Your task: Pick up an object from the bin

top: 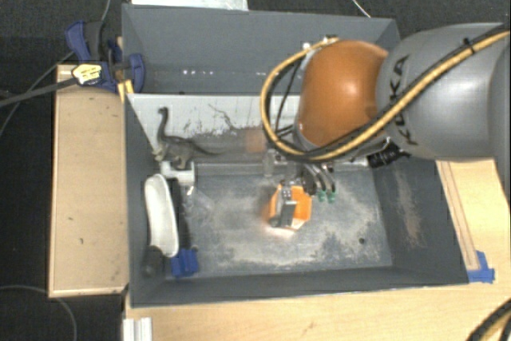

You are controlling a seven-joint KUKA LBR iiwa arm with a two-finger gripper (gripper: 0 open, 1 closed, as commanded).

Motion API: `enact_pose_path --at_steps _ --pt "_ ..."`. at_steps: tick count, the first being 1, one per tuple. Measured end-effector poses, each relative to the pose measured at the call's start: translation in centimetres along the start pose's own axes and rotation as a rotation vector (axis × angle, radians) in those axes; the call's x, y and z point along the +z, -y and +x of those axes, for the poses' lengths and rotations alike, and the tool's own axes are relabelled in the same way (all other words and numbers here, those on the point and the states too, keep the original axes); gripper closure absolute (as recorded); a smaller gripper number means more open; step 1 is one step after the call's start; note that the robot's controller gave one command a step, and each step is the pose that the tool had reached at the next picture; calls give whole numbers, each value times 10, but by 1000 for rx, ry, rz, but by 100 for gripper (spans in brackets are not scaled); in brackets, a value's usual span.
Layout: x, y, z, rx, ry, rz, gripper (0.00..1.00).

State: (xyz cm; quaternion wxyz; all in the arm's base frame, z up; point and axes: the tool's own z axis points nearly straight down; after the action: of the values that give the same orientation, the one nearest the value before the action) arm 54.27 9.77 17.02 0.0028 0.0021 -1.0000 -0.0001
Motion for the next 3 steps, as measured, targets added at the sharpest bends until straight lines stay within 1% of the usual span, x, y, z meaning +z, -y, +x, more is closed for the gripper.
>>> enact_pose_path --at_steps 1,2,3 --pt "-5 1 -2 4 8 -1 0" --pt "10 66 -26 -229 5 2 0" --pt "36 75 -45 -85 10 -1 0"
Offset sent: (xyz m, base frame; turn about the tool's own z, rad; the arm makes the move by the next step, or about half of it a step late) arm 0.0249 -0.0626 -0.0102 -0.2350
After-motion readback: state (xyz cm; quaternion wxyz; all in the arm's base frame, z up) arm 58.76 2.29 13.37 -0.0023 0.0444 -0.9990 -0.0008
